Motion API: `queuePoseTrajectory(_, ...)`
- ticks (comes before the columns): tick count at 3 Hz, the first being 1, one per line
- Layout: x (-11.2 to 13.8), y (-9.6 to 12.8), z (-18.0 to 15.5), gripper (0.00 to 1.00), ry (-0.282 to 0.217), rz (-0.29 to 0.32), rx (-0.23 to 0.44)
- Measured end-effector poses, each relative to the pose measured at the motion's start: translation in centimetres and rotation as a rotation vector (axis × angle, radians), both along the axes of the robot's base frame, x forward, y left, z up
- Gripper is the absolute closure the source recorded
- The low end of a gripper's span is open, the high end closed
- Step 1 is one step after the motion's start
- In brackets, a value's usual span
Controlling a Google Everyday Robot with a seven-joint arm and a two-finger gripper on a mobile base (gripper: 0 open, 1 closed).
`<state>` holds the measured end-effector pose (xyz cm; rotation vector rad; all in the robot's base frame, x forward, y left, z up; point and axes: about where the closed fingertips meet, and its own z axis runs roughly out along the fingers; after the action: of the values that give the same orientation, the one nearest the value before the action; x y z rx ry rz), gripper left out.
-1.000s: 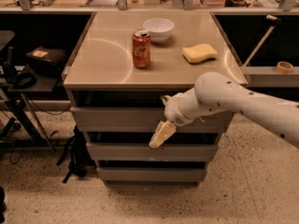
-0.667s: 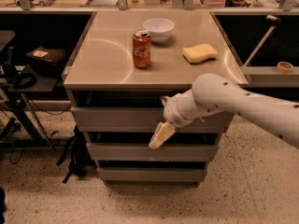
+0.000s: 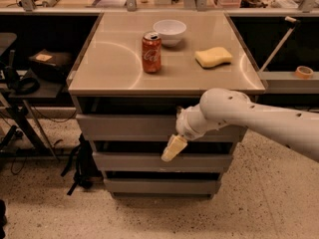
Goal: Open top drawer
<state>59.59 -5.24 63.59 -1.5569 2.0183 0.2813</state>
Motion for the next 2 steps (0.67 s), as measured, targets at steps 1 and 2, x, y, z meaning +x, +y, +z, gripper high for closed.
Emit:
queuePoseTrajectory(1, 0.02, 0.07, 0.36, 0.19, 0.000, 0.000, 0.000)
queuePoseTrajectory(2, 0.01, 0.07, 0.36, 0.42, 0.000, 0.000, 0.000)
